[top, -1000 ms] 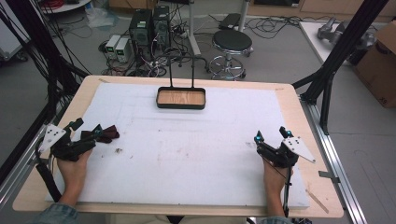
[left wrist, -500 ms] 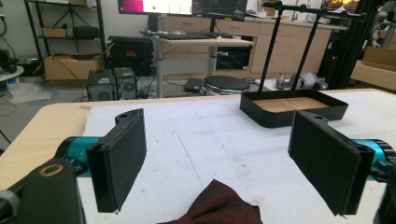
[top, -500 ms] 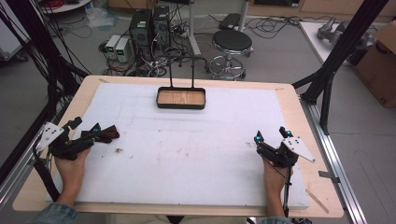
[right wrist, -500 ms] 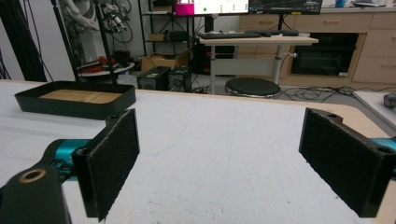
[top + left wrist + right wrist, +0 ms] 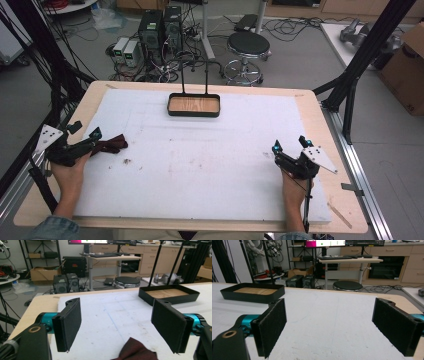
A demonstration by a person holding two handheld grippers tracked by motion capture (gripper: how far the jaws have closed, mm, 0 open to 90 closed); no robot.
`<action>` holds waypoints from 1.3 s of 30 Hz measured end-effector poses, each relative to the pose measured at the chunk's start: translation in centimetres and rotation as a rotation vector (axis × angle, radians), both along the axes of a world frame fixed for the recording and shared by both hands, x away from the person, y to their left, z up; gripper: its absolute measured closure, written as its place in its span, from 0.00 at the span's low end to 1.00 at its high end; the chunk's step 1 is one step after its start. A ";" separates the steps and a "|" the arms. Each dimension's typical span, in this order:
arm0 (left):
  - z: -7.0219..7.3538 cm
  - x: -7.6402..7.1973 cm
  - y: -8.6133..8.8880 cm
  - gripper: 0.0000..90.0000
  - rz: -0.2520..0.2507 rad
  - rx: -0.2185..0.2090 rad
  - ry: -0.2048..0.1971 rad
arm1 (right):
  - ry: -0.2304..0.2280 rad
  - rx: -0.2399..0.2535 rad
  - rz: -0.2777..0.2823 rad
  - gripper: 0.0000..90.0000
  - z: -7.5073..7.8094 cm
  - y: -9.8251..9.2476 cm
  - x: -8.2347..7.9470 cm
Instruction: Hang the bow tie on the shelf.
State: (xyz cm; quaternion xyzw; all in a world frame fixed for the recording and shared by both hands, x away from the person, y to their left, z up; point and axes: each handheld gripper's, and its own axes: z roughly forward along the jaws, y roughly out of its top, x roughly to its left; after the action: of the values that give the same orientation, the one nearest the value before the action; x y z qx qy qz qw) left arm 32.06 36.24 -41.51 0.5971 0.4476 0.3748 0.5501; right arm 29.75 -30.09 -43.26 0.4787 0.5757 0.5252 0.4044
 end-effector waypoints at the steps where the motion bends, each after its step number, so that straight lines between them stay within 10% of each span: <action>1: 0.0 0.1 0.3 0.29 -0.001 -0.001 0.008 | 0.001 0.000 0.002 0.13 0.0 0.0 0.0; 8: -0.5 1.1 1.2 0.32 -0.035 0.008 0.112 | 0.002 0.001 0.002 0.13 0.0 0.0 0.1; 25: -2.2 3.1 -0.2 0.53 -0.156 0.258 0.337 | 0.020 0.008 0.003 0.13 -0.1 -0.1 0.2; 39: -3.0 3.0 -0.9 0.69 -0.171 0.378 0.358 | 0.031 0.010 -0.005 0.13 -0.1 -0.2 0.3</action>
State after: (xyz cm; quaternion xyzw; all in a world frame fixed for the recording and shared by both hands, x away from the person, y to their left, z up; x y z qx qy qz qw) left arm 35.03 35.29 -44.49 0.7816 0.4077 0.2924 0.3707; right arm 30.04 -30.27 -43.40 0.4902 0.5781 0.5196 0.3943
